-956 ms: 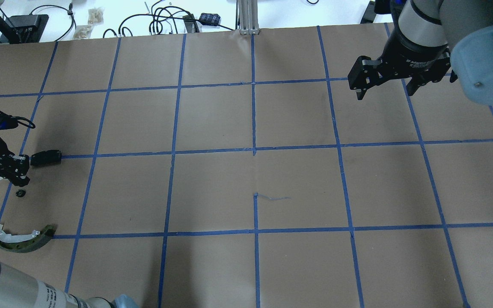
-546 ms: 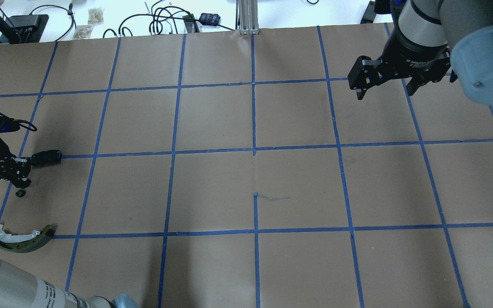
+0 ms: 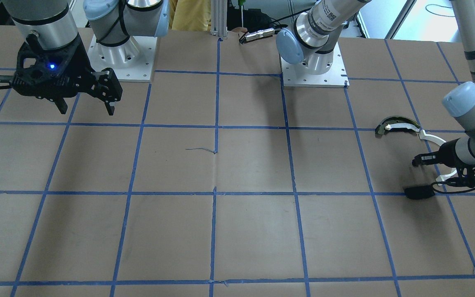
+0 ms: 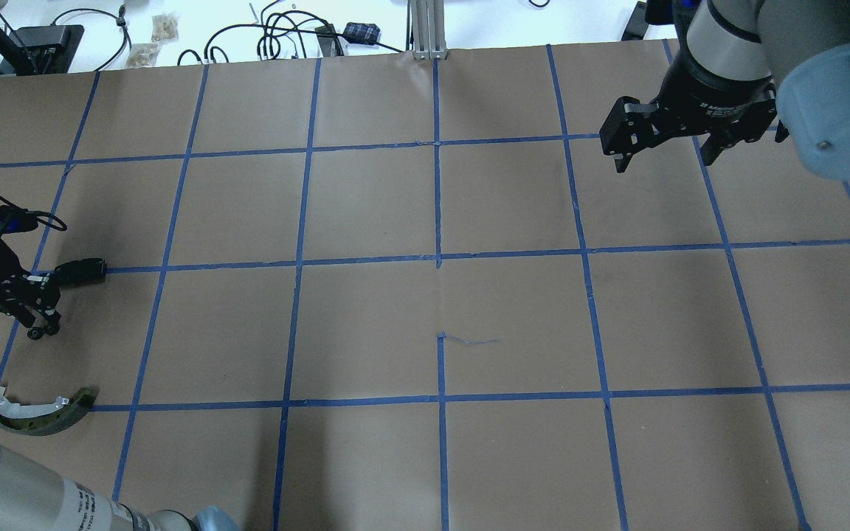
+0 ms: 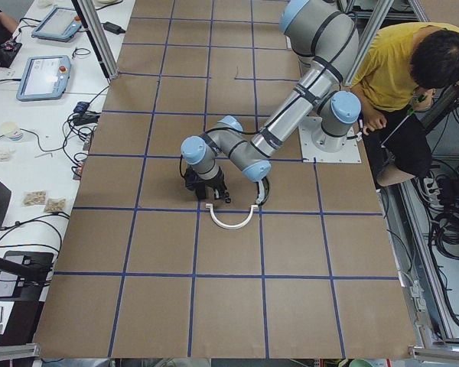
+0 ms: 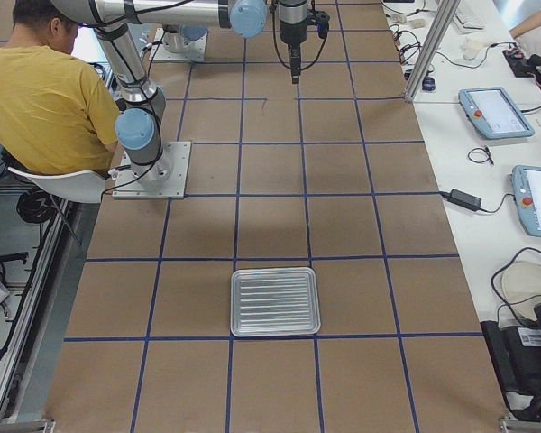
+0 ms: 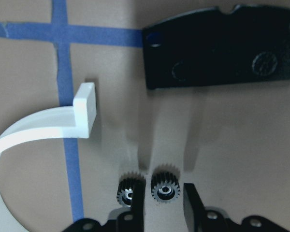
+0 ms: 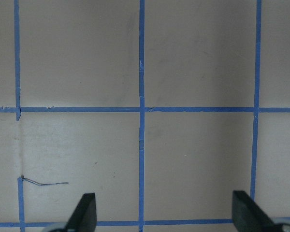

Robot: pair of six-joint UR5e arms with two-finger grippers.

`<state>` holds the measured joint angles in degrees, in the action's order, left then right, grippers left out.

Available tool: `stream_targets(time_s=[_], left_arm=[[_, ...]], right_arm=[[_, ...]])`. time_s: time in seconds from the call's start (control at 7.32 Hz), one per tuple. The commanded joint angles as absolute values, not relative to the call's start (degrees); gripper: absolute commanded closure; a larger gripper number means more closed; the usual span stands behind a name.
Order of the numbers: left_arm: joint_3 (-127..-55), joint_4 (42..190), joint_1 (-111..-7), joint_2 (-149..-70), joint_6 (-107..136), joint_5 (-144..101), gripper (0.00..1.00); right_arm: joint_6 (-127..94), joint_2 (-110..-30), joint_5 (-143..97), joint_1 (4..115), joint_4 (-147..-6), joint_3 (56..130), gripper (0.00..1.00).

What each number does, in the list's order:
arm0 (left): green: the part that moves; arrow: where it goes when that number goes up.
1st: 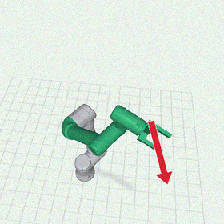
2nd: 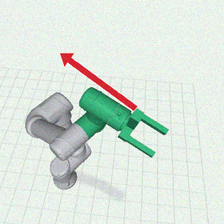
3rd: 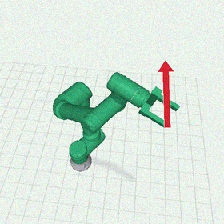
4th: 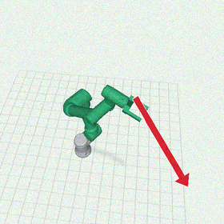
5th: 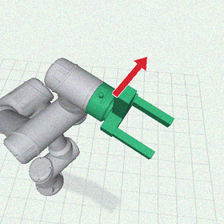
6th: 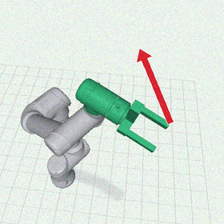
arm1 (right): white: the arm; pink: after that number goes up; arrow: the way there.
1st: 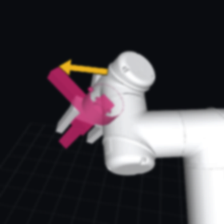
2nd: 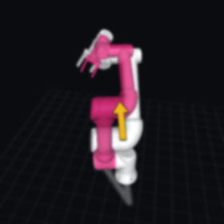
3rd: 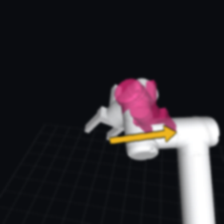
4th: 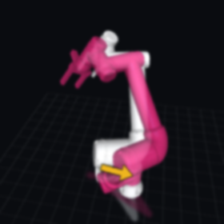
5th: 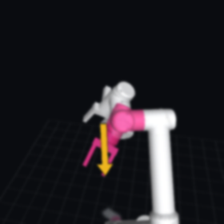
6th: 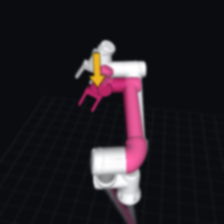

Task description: Place bearing gear from tray to pile

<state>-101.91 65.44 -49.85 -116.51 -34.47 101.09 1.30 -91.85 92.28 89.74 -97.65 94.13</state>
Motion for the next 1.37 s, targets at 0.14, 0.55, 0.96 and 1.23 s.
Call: stream_targets(time_s=[0.14,0.55,0.96,1.23], left_arm=[[-100.3,66.4,-51.1,-114.7,-33.5,99.2,0.0],[-96.8,73.5,-60.4,-109.0,-23.5,95.7,0.0],[-87.9,84.6,-73.4,-100.5,-15.9,93.3,0.0],[-88.1,84.8,-80.7,-95.6,-10.4,93.0,0.0]], right_arm=[[1.3,-91.8,92.3,89.7,-97.6,94.1,0.0],[1.2,-91.8,92.3,89.7,-97.6,94.1,0.0],[1.2,-91.8,92.3,89.7,-97.6,94.1,0.0],[1.2,-91.8,92.3,89.7,-97.6,94.1,0.0]])
